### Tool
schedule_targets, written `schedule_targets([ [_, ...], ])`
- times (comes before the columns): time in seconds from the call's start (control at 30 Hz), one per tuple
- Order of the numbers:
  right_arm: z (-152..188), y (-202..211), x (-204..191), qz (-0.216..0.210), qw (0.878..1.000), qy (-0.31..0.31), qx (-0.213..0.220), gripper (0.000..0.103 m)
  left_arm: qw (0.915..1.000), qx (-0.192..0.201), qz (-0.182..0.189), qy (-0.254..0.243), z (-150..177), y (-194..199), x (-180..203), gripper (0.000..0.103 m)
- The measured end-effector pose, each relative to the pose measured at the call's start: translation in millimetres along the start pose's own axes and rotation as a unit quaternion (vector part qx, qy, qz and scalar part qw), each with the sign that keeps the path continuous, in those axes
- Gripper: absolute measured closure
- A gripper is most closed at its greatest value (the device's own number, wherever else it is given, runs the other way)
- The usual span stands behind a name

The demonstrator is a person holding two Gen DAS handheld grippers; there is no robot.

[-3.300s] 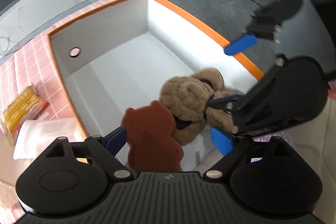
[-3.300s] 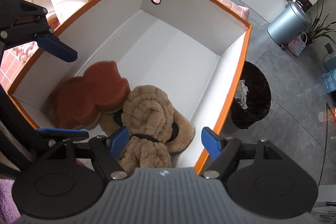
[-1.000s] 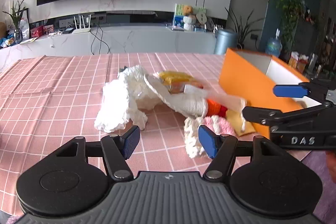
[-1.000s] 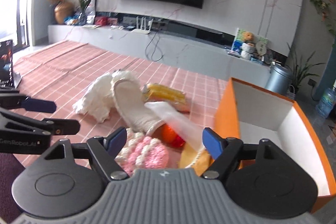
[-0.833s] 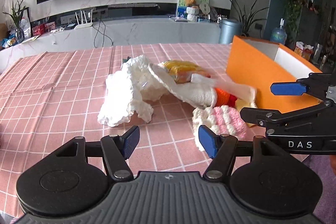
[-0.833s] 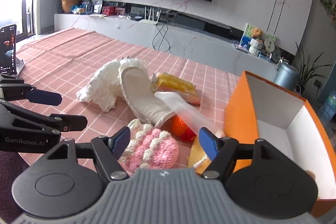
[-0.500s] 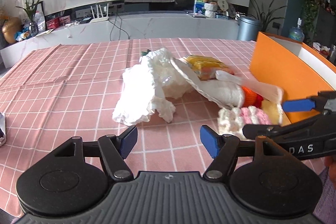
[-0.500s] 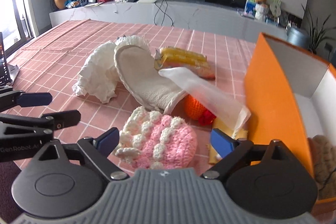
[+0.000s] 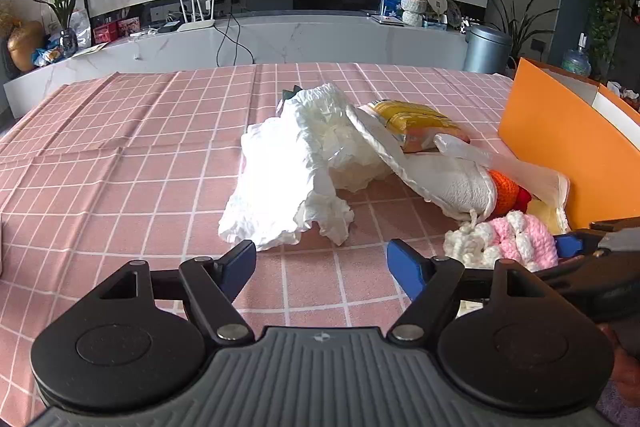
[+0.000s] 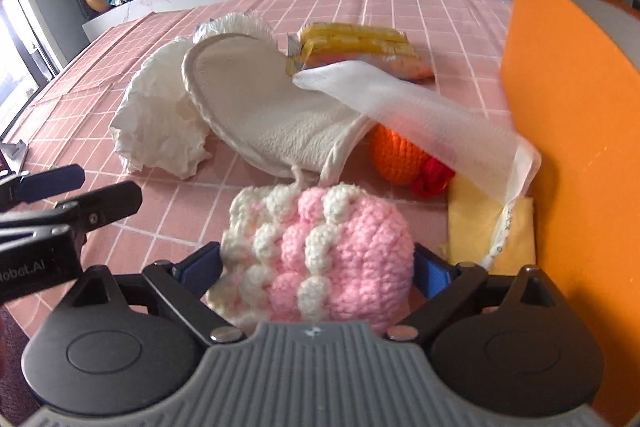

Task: Organize soft objects
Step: 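Grasp the pink crocheted item with the right tool while the left tool grasps the white crumpled cloth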

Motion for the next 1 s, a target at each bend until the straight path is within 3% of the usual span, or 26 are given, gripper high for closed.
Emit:
schedule_targets([
  [0.37,-11,6,-1,-0.029,1.0,0.011,-0.006,0.054,0.9997,0.006,-0.008,-0.023,-10,-14,7,0.013],
  [0.57,-12,7,-3,-0.026,0.999,0.038,-0.006,0.053,0.9981,0.024,-0.038,-0.041,-25,-28,7,0.013],
  [0.73,-11,6,0,-0.03,0.999,0.036,-0.008,0.049,0.9968,0.016,-0.065,-0.045,-27,-45,0,0.015],
  [0.83,-10,4,2,-0.035,0.999,0.031,-0.009,0.047,0.9979,-0.002,-0.057,-0.031,-21,-52,-6,0.036],
  [0.9,-10,3,2,-0.035,0.999,0.03,-0.009,0.046,0.9987,-0.014,-0.045,-0.02,-17,-56,-8,0.055],
  [1.0,-10,3,2,-0.034,0.999,0.033,-0.009,0.045,0.9991,-0.019,-0.037,-0.009,-12,-56,-10,0.068],
])
Point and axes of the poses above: each gripper's, at about its wrist camera, not at the fingertips, and y roughly against the way its jaws point, x to its right, z to its underside, the point moved 7 cm from there along -y, roughly the way its jaws point, and after that the axes turned 3 degrees about y, right-handed, at the moved point
